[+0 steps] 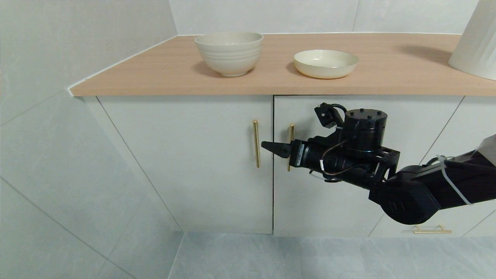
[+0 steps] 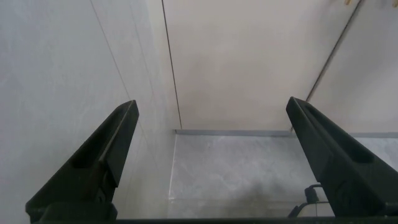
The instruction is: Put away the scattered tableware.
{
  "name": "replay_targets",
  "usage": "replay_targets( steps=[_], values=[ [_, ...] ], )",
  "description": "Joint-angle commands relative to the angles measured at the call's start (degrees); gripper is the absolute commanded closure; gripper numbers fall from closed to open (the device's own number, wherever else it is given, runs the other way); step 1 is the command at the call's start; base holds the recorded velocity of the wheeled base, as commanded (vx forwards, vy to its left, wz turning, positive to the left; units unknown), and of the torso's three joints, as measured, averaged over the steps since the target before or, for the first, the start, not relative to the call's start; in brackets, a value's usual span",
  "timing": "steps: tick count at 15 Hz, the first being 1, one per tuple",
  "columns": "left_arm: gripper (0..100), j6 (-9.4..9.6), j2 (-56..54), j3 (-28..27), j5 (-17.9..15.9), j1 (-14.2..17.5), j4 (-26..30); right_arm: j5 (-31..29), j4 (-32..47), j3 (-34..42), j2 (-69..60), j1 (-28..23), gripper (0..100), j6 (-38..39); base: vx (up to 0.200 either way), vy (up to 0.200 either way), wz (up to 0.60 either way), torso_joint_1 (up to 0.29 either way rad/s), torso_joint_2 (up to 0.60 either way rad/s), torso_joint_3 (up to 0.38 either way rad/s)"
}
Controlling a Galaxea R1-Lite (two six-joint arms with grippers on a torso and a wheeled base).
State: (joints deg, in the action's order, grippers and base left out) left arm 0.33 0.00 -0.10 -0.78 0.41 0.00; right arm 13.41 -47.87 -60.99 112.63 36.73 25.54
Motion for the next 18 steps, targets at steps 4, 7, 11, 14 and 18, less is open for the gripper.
replay_targets(
  steps=[4,7,11,14,18],
  values=[
    [0,0.02,0.1,0.0,0.0,0.0,0.0,11.6,0.1,7.2,-7.5,-0.2,0,-0.1,0.000,0.000,0.00,0.000,0.00,0.000],
    [0,0.02,0.1,0.0,0.0,0.0,0.0,12.3,0.1,9.1,-8.9,-0.2,0,-0.2,0.000,0.000,0.00,0.000,0.00,0.000],
    [0,0.02,0.1,0.1,0.0,0.0,0.0,13.7,0.1,12.5,-11.6,0.1,0,-0.2,0.000,0.000,0.00,0.000,0.00,0.000],
    [0,0.02,0.1,0.0,0.0,0.0,0.0,16.2,0.1,14.5,-14.0,0.3,0,-0.2,0.000,0.000,0.00,0.000,0.00,0.000],
    [0,0.20,0.1,0.0,0.0,0.0,0.0,19.2,0.0,19.2,-17.4,1.0,0,-0.8,0.000,0.000,0.00,0.000,0.00,0.000]
  ],
)
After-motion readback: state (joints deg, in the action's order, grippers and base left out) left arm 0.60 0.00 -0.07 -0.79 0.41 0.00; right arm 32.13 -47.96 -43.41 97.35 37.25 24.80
